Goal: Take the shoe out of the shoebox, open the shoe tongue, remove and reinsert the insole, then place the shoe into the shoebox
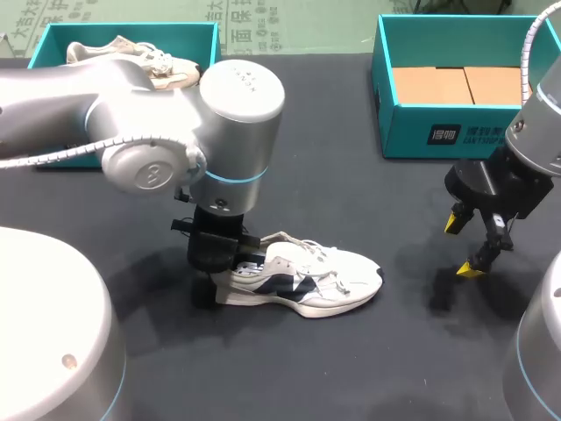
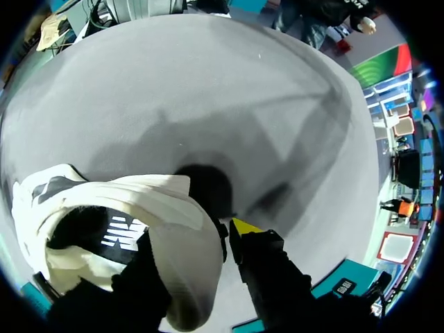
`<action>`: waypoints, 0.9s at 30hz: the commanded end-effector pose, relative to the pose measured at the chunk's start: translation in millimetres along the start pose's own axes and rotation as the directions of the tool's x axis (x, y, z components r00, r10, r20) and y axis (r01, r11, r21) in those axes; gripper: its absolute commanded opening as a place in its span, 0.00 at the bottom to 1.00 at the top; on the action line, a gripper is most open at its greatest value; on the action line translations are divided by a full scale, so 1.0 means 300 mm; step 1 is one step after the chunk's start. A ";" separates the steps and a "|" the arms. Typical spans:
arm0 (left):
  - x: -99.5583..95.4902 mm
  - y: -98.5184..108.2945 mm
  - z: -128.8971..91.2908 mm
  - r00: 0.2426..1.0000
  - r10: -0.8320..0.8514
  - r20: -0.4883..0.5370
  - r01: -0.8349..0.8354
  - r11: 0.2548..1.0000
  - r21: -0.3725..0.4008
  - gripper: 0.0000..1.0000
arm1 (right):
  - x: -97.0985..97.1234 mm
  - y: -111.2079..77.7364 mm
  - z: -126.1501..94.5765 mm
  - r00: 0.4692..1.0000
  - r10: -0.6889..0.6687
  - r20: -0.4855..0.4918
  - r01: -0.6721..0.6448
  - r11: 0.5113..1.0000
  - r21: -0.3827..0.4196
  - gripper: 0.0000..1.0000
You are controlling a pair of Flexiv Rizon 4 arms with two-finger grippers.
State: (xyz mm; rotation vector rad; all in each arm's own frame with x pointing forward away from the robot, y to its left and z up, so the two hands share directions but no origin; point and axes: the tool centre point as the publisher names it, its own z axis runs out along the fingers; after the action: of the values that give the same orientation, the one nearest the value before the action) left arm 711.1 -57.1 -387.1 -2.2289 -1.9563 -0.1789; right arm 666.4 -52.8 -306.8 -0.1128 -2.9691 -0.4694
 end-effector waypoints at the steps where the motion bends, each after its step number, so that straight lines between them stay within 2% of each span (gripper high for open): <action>1: 0.030 -0.017 -0.031 1.000 0.014 0.017 -0.013 0.999 -0.033 1.00 | 0.003 -0.001 0.001 1.000 0.000 0.001 0.000 1.000 0.001 1.00; 6: 0.039 -0.032 -0.116 0.998 0.026 0.065 -0.022 0.997 -0.068 1.00 | 0.003 -0.001 0.001 1.000 0.000 0.001 0.000 1.000 0.001 1.00; 10: 0.055 -0.057 -0.206 0.989 0.039 0.140 -0.029 0.997 -0.076 1.00 | 0.003 -0.001 0.001 1.000 0.000 0.001 0.000 1.000 0.001 1.00; 15: 0.090 -0.105 -0.318 0.967 -0.029 0.254 0.047 0.997 -0.063 1.00 | 0.003 -0.001 0.001 1.000 0.000 0.001 0.000 1.000 0.001 1.00; 19: 0.114 -0.147 -0.373 0.923 -0.164 0.347 0.174 0.985 0.001 1.00 | 0.003 -0.001 0.001 1.000 0.000 0.001 0.000 1.000 0.001 1.00; 20: 0.123 -0.156 -0.382 0.895 -0.231 0.382 0.226 0.972 0.060 1.00 | 0.003 -0.001 0.001 1.000 0.000 0.001 0.000 1.000 0.001 1.00; 22: 0.139 -0.166 -0.385 0.867 -0.321 0.381 0.282 0.947 0.155 1.00 | 0.003 -0.001 0.001 1.000 0.000 0.001 0.000 1.000 0.001 1.00; 27: 0.139 -0.166 -0.385 0.867 -0.321 0.381 0.282 0.947 0.155 1.00 | 0.003 -0.001 0.001 1.000 0.000 0.001 0.000 1.000 0.001 1.00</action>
State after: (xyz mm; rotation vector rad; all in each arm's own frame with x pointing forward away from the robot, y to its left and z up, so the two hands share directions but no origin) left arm 666.6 -48.6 -263.0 -1.9743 -2.4094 0.2309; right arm 666.4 -52.7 -306.8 -0.1128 -2.9691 -0.4694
